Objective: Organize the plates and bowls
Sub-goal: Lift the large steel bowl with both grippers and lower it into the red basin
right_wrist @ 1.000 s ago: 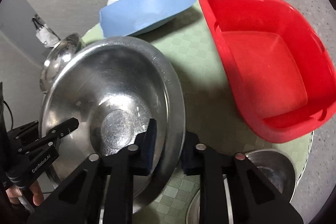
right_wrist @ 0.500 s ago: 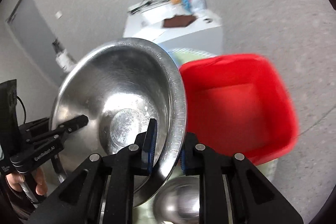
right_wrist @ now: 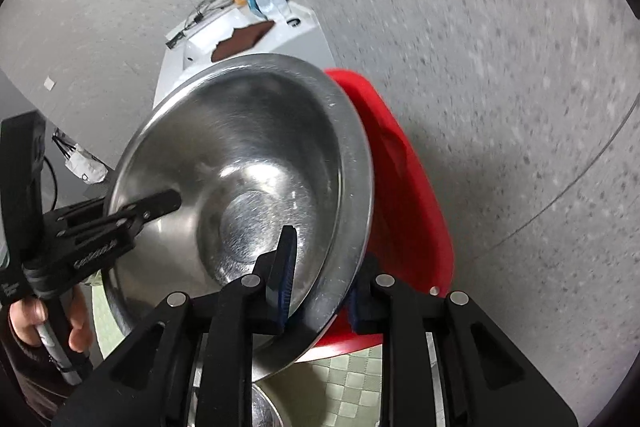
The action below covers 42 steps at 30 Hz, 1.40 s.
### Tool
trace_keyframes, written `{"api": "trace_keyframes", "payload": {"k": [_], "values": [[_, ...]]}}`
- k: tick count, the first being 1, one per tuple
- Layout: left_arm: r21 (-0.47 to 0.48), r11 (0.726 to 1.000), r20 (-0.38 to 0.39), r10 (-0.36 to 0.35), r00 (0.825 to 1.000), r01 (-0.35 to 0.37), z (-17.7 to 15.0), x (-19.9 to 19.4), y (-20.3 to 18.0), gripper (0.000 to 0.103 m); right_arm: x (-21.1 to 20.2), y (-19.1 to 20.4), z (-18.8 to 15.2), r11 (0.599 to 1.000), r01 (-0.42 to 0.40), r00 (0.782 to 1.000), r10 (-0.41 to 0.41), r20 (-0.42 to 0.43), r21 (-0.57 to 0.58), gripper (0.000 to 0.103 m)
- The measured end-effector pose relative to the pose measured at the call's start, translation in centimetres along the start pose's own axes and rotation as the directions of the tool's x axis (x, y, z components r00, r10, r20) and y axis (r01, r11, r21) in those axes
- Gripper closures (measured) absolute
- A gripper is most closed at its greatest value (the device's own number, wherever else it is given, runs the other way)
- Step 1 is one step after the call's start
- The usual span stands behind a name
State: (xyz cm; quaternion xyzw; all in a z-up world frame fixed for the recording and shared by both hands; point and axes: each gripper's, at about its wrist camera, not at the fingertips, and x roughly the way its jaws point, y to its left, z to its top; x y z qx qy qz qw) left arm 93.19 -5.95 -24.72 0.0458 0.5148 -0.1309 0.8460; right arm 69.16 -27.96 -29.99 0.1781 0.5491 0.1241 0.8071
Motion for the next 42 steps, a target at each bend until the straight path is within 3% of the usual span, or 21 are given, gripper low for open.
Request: {"api": "trace_keyframes", "payload": {"k": [11, 14, 17, 19, 21, 25, 30, 35, 42], "values": [[0.026, 0.999, -0.053, 0.038, 0.998, -0.037, 3.5, 6.0, -1.9, 0.088, 2.3, -1.4, -0.4, 0.999, 0.047, 0.999, -0.046, -0.023, 0.008, 0.076], [0.018, 0.999, -0.061, 0.031, 0.998, -0.03, 3.7, 6.7, -1.3, 0.084, 2.4, -1.3, -0.3, 0.998, 0.07, 0.997, -0.07, -0.022, 0.001, 0.074], [0.027, 0.999, -0.056, 0.019, 0.998, -0.018, 3.7, 6.7, -1.6, 0.072, 2.6, -1.3, 0.0, 0.997, 0.083, 0.996, -0.083, -0.02, 0.005, 0.07], [0.024, 1.0, -0.058, -0.004, 0.998, 0.005, 3.3, 6.1, -1.6, 0.058, 2.6, -1.2, 0.0, 0.996, 0.084, 0.996, -0.084, -0.022, 0.007, 0.065], [0.025, 1.0, -0.058, -0.013, 0.998, 0.014, 2.8, 5.5, -1.6, 0.052, 2.6, -0.9, 0.1, 0.996, 0.088, 0.996, -0.088, -0.016, 0.008, 0.06], [0.012, 0.999, -0.057, -0.043, 0.997, 0.044, 2.4, 4.2, -1.7, 0.03, 2.5, -0.4, 0.5, 0.993, 0.119, 0.993, -0.119, 0.008, 0.018, 0.037], [0.0, 0.999, -0.039, -0.045, 0.998, 0.045, 2.3, 2.5, -1.3, 0.024, 1.2, -0.1, 0.4, 0.989, 0.138, 0.988, -0.141, 0.059, 0.043, 0.028], [-0.027, 0.996, 0.002, -0.08, 0.997, 0.08, 1.7, 0.0, 0.2, 0.018, -0.9, 1.1, -0.4, 0.981, 0.176, 0.977, -0.185, 0.109, 0.085, 0.027], [-0.004, 0.989, 0.045, -0.151, 0.988, 0.151, -0.1, -3.9, 4.9, 0.017, -3.5, 7.4, -1.6, 0.978, 0.173, 0.96, -0.194, 0.2, 0.116, 0.024]]}}
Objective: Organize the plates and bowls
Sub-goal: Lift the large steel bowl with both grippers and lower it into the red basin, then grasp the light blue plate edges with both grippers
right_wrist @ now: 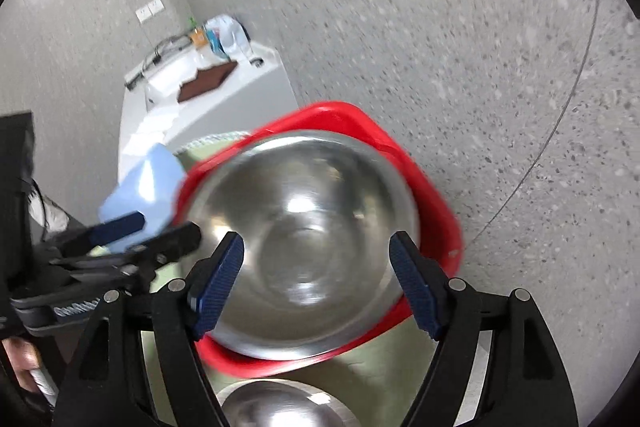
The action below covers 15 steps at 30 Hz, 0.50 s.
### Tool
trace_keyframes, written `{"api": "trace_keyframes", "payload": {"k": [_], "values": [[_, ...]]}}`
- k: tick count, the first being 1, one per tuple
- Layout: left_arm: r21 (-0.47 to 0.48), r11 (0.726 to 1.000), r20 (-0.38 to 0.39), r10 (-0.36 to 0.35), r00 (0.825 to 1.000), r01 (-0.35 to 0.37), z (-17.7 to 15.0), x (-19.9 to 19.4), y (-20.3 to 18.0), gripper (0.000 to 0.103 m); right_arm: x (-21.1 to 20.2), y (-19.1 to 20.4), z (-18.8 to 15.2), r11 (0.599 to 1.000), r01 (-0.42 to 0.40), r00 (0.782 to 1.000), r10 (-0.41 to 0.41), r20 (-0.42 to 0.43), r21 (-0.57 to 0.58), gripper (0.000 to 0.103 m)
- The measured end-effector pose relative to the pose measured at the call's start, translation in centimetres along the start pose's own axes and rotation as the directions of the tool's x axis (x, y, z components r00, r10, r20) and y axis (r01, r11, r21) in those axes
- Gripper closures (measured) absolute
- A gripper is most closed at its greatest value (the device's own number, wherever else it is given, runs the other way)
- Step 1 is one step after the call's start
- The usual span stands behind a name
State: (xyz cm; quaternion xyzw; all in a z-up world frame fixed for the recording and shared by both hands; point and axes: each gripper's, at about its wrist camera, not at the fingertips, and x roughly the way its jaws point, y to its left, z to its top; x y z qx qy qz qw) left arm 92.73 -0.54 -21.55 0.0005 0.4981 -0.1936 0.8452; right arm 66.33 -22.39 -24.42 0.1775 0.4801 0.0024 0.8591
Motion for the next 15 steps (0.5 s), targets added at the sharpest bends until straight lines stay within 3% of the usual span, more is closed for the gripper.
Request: {"api": "trace_keyframes", "payload": {"k": [3, 7, 10, 15], "values": [[0.015, 1.0, 0.023, -0.013, 1.0, 0.013, -0.4, -2.9, 3.3, 0.014, -0.9, 3.8, -0.7, 1.0, -0.028, 0.999, 0.028, 0.025, 0.008, 0.022], [0.029, 0.998, 0.07, 0.059, 0.996, -0.061, -0.5, -6.8, 9.8, 0.007, -0.4, 8.9, -1.9, 0.996, -0.072, 0.997, 0.071, 0.023, 0.048, 0.021], [0.035, 0.988, 0.071, 0.148, 0.986, -0.151, -0.4, -7.8, 14.4, 0.007, 1.3, 11.8, -2.4, 0.992, -0.092, 0.996, 0.093, -0.005, 0.088, 0.02], [-0.009, 0.983, 0.001, 0.183, 0.983, -0.183, 0.4, -6.5, 20.8, 0.007, 5.8, 15.3, -3.3, 0.983, -0.105, 0.986, 0.123, -0.114, 0.151, 0.02]]}}
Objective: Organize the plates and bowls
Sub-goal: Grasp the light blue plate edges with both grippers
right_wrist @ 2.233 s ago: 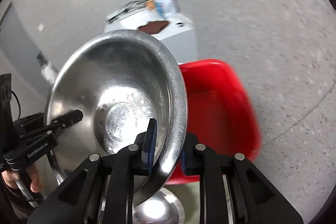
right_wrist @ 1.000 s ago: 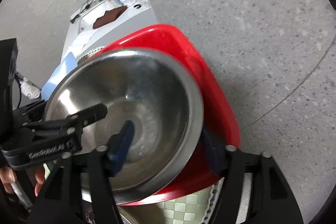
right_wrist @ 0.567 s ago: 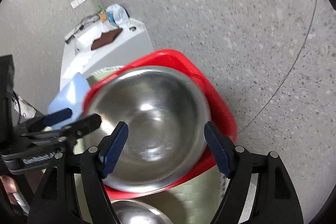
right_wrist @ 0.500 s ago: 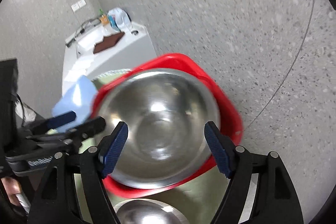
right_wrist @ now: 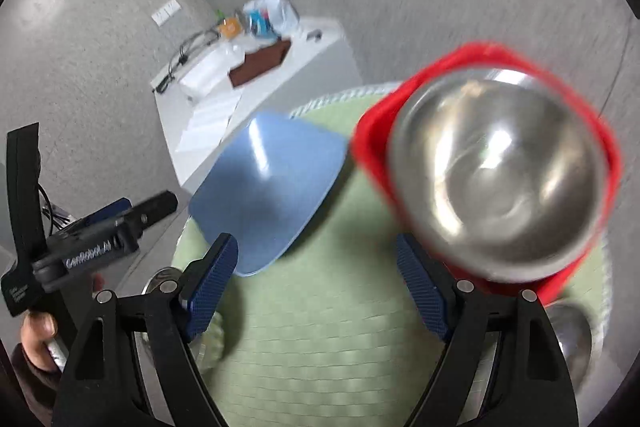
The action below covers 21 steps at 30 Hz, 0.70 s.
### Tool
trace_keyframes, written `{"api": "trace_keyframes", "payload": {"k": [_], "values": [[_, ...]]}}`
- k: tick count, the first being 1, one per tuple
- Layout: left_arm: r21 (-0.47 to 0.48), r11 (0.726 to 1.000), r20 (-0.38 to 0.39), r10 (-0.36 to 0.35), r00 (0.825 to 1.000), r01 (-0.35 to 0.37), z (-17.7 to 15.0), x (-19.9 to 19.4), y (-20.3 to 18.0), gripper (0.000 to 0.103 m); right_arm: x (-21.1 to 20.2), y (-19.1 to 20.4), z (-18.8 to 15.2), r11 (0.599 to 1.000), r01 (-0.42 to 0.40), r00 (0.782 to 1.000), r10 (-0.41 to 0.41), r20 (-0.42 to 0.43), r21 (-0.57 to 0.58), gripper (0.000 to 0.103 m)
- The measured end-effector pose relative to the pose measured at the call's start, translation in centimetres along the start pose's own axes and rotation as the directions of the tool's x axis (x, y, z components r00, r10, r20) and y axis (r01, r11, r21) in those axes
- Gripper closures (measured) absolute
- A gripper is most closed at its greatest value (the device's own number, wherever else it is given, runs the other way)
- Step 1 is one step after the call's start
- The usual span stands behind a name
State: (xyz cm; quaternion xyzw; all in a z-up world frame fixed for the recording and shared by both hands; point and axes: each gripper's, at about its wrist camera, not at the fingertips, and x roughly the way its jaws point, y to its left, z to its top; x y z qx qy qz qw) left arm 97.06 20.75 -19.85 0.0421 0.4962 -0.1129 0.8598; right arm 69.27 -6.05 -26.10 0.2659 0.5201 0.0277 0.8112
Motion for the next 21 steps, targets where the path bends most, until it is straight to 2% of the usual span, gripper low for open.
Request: {"api": "trace_keyframes", "payload": {"k": [5, 8, 11, 12, 13, 14, 15, 17, 18, 19, 21], "values": [[-0.026, 1.0, -0.105, -0.003, 0.994, 0.0, 0.4, 4.8, 3.3, 0.008, 4.9, 0.7, -0.1, 0.995, 0.096, 0.992, -0.094, -0.082, 0.019, 0.02], [-0.026, 0.999, -0.163, -0.023, 0.986, 0.019, 1.1, 7.7, 2.9, 0.014, 7.0, 0.3, -0.1, 0.991, 0.125, 0.987, -0.12, -0.11, 0.038, 0.02], [-0.031, 0.999, -0.205, -0.04, 0.978, 0.034, 1.7, 10.1, 2.8, 0.029, 8.5, -0.1, 0.0, 0.991, 0.126, 0.984, -0.12, -0.13, 0.042, 0.021], [-0.033, 0.998, -0.219, -0.05, 0.975, 0.044, 1.7, 10.6, 2.9, 0.04, 9.1, -0.4, 0.1, 0.993, 0.103, 0.985, -0.094, -0.144, 0.052, 0.023], [-0.038, 0.998, -0.231, -0.064, 0.971, 0.056, 1.7, 10.9, 3.0, 0.053, 9.7, -0.5, 0.2, 0.994, 0.086, 0.985, -0.075, -0.157, 0.063, 0.028], [-0.048, 0.996, -0.235, -0.09, 0.968, 0.081, 1.9, 11.1, 3.1, 0.057, 10.1, -0.7, 0.3, 0.995, 0.075, 0.984, -0.062, -0.169, 0.069, 0.038], [-0.06, 0.993, -0.236, -0.115, 0.965, 0.104, 2.0, 11.2, 3.3, 0.065, 10.6, -0.9, 0.3, 0.996, 0.052, 0.983, -0.037, -0.182, 0.079, 0.043], [-0.061, 0.991, -0.219, -0.131, 0.967, 0.12, 2.3, 11.3, 3.3, 0.071, 11.1, -0.9, 0.3, 0.997, 0.015, 0.982, 0.001, -0.191, 0.08, 0.065], [-0.06, 0.99, -0.201, -0.14, 0.97, 0.131, 2.4, 11.0, 3.5, 0.076, 11.1, -0.7, 0.3, 0.998, 0.002, 0.982, 0.012, -0.191, 0.07, 0.07], [-0.056, 0.989, -0.19, -0.143, 0.971, 0.135, 2.5, 10.7, 3.6, 0.079, 11.0, -0.3, 0.3, 0.999, -0.007, 0.982, 0.017, -0.188, 0.052, 0.081], [-0.049, 0.991, -0.17, -0.135, 0.976, 0.128, 2.4, 9.7, 3.8, 0.083, 10.2, 0.4, 0.3, 1.0, -0.01, 0.987, 0.013, -0.159, 0.018, 0.085]]}}
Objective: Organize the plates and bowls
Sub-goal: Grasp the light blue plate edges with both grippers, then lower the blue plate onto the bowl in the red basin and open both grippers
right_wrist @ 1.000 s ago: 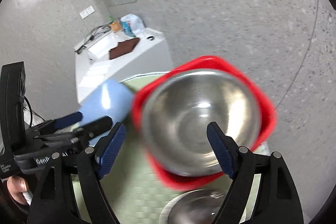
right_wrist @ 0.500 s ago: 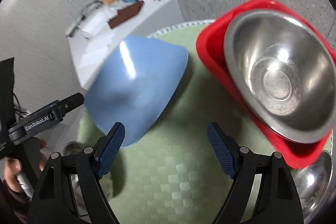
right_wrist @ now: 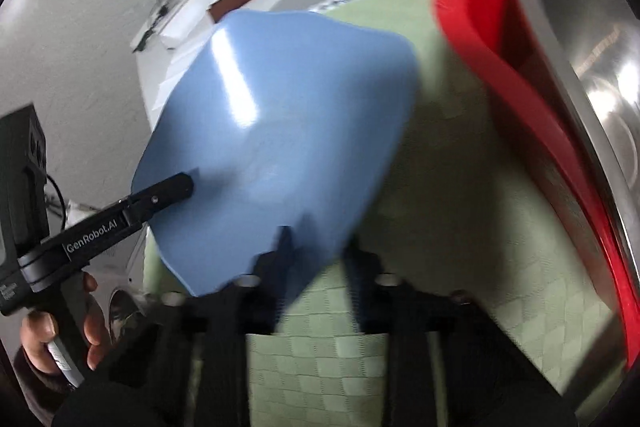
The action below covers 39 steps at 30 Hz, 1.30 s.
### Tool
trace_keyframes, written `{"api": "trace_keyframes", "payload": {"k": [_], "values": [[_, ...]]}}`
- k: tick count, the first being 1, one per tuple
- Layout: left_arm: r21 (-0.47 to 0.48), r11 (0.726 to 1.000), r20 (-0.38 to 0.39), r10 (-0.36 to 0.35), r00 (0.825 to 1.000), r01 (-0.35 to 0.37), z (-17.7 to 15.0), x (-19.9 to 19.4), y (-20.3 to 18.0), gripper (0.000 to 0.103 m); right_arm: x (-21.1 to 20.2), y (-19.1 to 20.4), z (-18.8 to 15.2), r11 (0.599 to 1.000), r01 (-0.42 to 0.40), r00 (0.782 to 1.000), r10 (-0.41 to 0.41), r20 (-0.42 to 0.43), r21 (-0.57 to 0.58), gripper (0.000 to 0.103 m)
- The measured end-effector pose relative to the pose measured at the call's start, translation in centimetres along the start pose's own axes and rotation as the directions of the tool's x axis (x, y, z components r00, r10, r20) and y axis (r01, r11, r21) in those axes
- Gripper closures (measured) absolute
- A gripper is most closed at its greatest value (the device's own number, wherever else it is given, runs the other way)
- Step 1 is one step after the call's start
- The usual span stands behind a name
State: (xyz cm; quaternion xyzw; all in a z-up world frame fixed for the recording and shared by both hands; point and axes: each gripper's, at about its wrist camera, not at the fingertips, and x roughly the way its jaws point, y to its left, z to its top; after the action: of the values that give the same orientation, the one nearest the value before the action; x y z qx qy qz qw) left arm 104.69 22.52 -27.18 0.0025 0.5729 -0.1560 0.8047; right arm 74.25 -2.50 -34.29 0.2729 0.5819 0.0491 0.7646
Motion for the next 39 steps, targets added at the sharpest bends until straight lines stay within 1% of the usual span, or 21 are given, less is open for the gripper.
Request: {"api": "trace_keyframes", "payload": {"k": [1, 3, 7, 10, 12, 14, 17, 18, 19, 21, 24, 27, 31, 35, 37, 39], "values": [[0.001, 1.0, 0.009, 0.001, 1.0, -0.001, -0.2, -0.5, 0.0, 0.085, -0.3, 0.2, -0.1, 1.0, -0.005, 1.0, 0.005, 0.01, -0.007, 0.085], [-0.002, 1.0, 0.032, -0.007, 0.999, 0.007, -0.6, -1.5, -0.2, 0.085, -1.4, 0.4, -0.4, 1.0, -0.014, 1.0, 0.015, 0.023, -0.018, 0.085], [-0.003, 1.0, 0.092, -0.003, 0.996, 0.003, -2.5, -5.1, -1.6, 0.086, -4.0, 0.8, -1.3, 0.998, -0.035, 0.998, 0.038, 0.059, -0.056, 0.085], [-0.013, 1.0, 0.144, -0.007, 0.99, 0.009, -4.0, -8.1, -3.1, 0.086, -7.2, 0.7, -1.9, 0.994, -0.062, 0.993, 0.07, 0.095, -0.085, 0.085], [-0.018, 1.0, 0.194, -0.015, 0.981, 0.019, -5.2, -10.6, -4.9, 0.086, -10.2, 0.4, -2.1, 0.99, -0.074, 0.987, 0.09, 0.13, -0.124, 0.085], [-0.017, 0.999, 0.224, -0.022, 0.974, 0.027, -6.0, -12.2, -6.9, 0.086, -12.4, -0.4, -2.3, 0.986, -0.081, 0.983, 0.103, 0.152, -0.147, 0.085], [0.01, 0.999, 0.247, -0.036, 0.968, 0.035, -7.0, -13.3, -10.7, 0.085, -15.7, -3.0, -2.2, 0.985, -0.079, 0.978, 0.107, 0.182, -0.154, 0.085], [0.017, 0.999, 0.25, -0.049, 0.967, 0.047, -7.1, -13.2, -12.1, 0.085, -16.4, -3.8, -1.9, 0.985, -0.071, 0.976, 0.101, 0.191, -0.157, 0.085], [0.023, 0.998, 0.247, -0.066, 0.967, 0.062, -7.2, -13.0, -13.6, 0.085, -17.4, -5.4, -1.7, 0.986, -0.054, 0.975, 0.086, 0.204, -0.155, 0.085], [0.044, 0.997, 0.236, -0.076, 0.969, 0.067, -7.2, -12.0, -17.0, 0.084, -18.7, -7.9, -1.2, 0.989, -0.035, 0.974, 0.065, 0.216, -0.142, 0.085], [0.067, 0.993, 0.209, -0.105, 0.972, 0.093, -6.7, -10.2, -21.3, 0.084, -19.4, -11.3, -0.2, 0.992, 0.01, 0.974, 0.018, 0.224, -0.123, 0.085], [0.078, 0.993, 0.184, -0.105, 0.977, 0.092, -5.9, -7.9, -24.4, 0.083, -19.1, -15.0, 0.7, 0.994, 0.052, 0.978, -0.032, 0.206, -0.095, 0.085], [0.075, 0.994, 0.137, -0.086, 0.987, 0.076, -5.1, -4.6, -26.7, 0.082, -18.0, -18.0, 1.5, 0.994, 0.071, 0.984, -0.057, 0.17, -0.08, 0.085], [0.051, 0.997, 0.084, -0.059, 0.995, 0.055, -4.7, -1.7, -27.3, 0.081, -16.3, -19.5, 2.3, 0.994, 0.075, 0.989, -0.064, 0.133, -0.082, 0.085], [0.043, 0.998, 0.074, -0.039, 0.996, 0.036, -4.5, -0.6, -27.4, 0.08, -15.9, -20.1, 2.2, 0.994, 0.07, 0.991, -0.059, 0.124, -0.089, 0.085], [0.037, 0.999, 0.076, -0.041, 0.996, 0.038, -4.3, -0.1, -27.8, 0.08, -15.9, -20.2, 2.3, 0.992, 0.076, 0.99, -0.063, 0.124, -0.1, 0.085]]}}
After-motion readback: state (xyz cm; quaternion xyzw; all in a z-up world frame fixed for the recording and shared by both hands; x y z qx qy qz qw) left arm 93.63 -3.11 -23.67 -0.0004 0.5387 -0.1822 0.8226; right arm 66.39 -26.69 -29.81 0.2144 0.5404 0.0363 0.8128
